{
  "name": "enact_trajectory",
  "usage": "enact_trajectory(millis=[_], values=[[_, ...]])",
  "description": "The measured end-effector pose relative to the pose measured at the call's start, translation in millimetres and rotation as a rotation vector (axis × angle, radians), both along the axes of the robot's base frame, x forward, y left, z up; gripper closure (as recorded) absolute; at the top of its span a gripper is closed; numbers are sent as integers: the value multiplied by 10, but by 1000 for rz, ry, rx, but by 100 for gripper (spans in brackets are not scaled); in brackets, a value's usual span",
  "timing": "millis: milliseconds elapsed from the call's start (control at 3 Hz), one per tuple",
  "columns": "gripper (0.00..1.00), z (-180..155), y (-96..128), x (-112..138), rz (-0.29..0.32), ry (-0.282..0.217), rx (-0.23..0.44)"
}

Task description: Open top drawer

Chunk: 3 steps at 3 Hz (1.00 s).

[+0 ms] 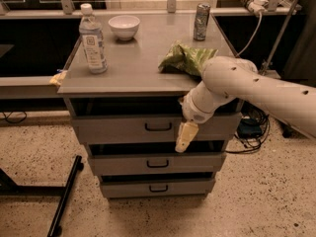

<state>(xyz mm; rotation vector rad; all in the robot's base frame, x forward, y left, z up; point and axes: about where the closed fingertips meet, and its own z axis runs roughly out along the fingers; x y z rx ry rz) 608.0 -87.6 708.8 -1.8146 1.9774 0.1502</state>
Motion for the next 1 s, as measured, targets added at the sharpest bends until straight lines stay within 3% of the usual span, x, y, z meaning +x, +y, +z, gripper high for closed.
enact_trajectory(millis=[333,1000], values=[[0,-23,-34,7,-2,2,-5],[0,-142,-513,38,-13,7,-22]])
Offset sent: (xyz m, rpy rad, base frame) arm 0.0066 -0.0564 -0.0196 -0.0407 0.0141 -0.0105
